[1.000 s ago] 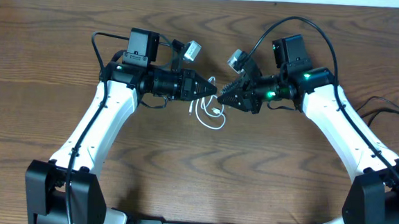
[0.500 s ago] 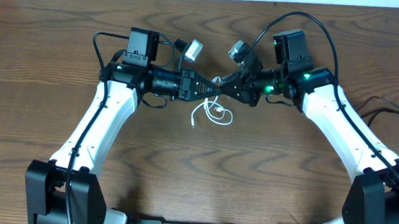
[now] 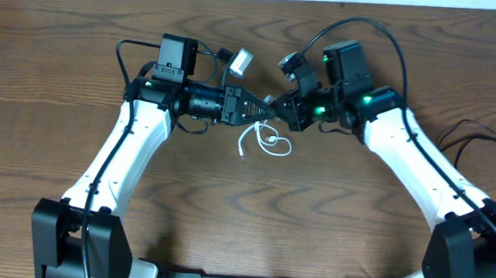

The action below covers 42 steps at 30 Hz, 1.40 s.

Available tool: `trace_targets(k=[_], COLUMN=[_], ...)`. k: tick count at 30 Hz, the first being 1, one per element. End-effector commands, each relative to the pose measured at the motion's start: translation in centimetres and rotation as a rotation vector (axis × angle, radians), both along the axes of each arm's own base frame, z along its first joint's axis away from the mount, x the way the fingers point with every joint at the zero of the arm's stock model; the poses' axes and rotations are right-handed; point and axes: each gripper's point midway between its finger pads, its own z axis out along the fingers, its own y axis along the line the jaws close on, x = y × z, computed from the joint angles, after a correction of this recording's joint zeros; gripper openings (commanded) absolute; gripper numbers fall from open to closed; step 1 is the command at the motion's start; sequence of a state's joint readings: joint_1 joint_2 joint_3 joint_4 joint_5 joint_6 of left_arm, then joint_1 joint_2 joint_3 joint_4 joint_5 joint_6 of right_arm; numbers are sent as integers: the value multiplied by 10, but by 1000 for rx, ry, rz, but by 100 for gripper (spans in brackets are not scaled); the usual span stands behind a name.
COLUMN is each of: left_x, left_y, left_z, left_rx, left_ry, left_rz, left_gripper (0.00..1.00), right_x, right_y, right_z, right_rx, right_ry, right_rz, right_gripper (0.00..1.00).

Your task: Untangle cables

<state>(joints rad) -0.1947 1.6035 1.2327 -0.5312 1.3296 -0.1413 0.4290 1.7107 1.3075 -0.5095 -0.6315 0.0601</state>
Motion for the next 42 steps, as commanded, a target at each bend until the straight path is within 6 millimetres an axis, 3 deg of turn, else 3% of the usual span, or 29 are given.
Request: trace_targets(k=[1, 8, 14, 20, 23, 25, 27, 30, 32, 35, 38, 42], left_x=[-6, -6, -6, -6, -3, 4, 13, 23, 27, 36, 44, 49], left_y=[-2, -2, -2, -2, -1, 2, 6, 7, 8, 13, 21, 20], left_z=[7, 7, 7, 7, 3, -9, -25, -47, -59, -79, -98, -119], left_rx=[-20, -20, -20, -20, 1, 72, 174, 321, 410, 580, 735, 795], left_ry=[-13, -12, -12, -13, -16, -22, -36, -73, -99, -154, -196, -187], left_rz=[-17, -17, -17, -17, -3, 42, 100, 162, 193, 260, 315, 312], left_gripper=[12, 13, 13, 13, 13, 17, 30, 49, 56, 59, 60, 60], right_x=[22, 35, 41, 44, 43, 39, 32, 27, 27, 30, 32, 32], right_y=[-31, -91, -126, -150, -148, -133, -120, -122, -130, -143, -148, -152], right_z=[-20, -41, -44, -46, -47, -48, -48, -50, -52, -53, -53, -53], right_rx=[-185, -427, -521, -554, -508, -453, -420, -433, -450, -468, -448, -427], right_ry=[17, 24, 21, 36, 72, 98, 106, 131, 151, 176, 193, 221], right_rz=[-263, -551, -665, -721, -701, -616, -522, -527, -591, -704, -742, -746], right_gripper=[3, 3, 5, 5, 9, 12, 15, 12, 12, 15, 24, 27])
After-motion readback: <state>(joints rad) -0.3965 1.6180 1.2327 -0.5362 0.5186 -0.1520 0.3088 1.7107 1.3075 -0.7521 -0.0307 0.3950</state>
